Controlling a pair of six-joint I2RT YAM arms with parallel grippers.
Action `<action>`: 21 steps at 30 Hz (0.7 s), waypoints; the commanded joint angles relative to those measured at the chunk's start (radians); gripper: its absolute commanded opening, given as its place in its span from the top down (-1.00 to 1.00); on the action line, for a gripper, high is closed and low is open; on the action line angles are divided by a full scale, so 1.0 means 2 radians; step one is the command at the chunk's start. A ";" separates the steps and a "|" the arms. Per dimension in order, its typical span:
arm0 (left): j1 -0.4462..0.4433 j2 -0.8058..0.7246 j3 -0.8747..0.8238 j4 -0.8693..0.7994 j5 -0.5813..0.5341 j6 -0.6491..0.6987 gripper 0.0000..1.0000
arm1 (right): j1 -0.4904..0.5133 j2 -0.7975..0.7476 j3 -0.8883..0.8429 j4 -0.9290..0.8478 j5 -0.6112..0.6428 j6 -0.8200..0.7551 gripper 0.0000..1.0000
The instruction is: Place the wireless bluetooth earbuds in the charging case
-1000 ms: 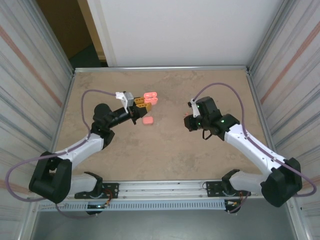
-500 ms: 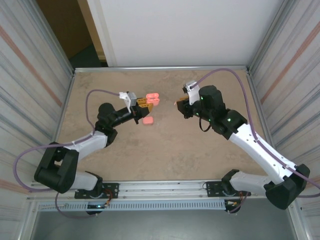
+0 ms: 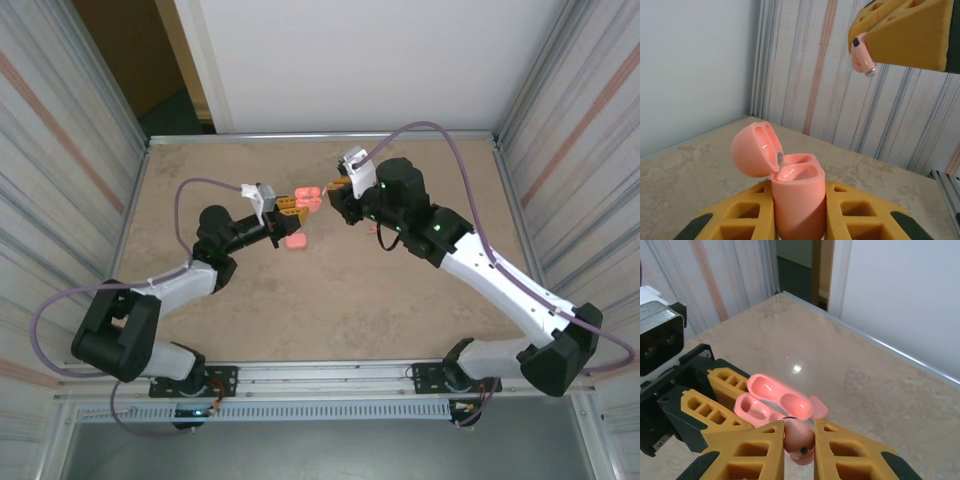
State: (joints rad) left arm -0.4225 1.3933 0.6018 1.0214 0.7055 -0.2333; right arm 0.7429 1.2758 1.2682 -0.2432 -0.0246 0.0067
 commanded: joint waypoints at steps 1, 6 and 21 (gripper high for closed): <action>-0.003 0.001 0.014 0.022 0.008 -0.003 1.00 | 0.007 0.011 0.019 0.022 -0.008 -0.015 0.65; -0.003 0.000 0.011 0.022 0.007 -0.004 1.00 | 0.010 0.027 0.022 0.033 -0.027 -0.011 0.65; -0.003 -0.004 0.010 0.020 0.006 -0.003 1.00 | 0.021 0.070 0.042 0.028 -0.025 -0.016 0.66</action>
State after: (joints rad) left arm -0.4232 1.3933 0.6018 1.0233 0.7059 -0.2359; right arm 0.7750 1.4067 1.3174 -0.1936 -0.0761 -0.0093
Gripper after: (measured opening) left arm 0.222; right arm 0.177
